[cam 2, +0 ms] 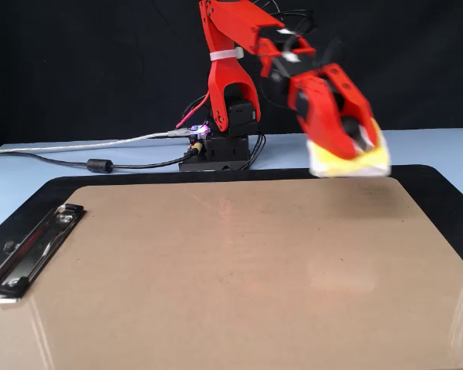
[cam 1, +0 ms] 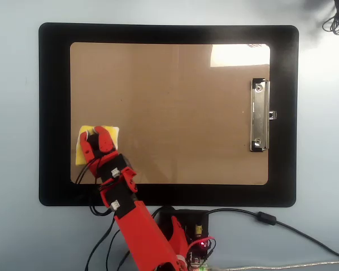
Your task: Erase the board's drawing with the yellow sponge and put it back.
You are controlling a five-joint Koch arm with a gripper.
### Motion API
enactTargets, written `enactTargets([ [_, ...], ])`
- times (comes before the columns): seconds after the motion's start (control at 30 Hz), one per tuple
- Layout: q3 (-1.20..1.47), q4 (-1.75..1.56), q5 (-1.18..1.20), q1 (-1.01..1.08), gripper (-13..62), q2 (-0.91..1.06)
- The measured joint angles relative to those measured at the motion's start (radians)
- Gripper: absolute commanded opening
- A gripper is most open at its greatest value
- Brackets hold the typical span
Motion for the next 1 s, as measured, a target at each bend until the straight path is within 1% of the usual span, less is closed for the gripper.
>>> enactTargets([
  [0.07,-0.015,-0.003,-0.003,-0.058,-8.1,-0.035],
  [0.27,-0.086,-0.002,-0.003,-0.126,-8.0,-0.204],
  [0.53,-0.094,-0.002,-0.003,-0.190,-7.0,-0.276],
  [0.57,-0.094,-0.002,-0.003,-0.190,-1.2,-0.278],
  [0.67,-0.094,-0.002,-0.003,-0.193,25.6,-0.278],
  [0.7,-0.094,-0.002,-0.003,-0.198,32.3,-0.278],
  [0.73,-0.095,-0.002,-0.003,-0.209,33.6,-0.276],
  [0.87,-0.095,-0.002,-0.005,-0.225,33.7,-0.267],
  [0.93,-0.095,0.032,-0.012,-0.227,33.5,-0.212],
  [1.0,-0.118,0.147,-0.017,-0.227,33.5,-0.126],
])
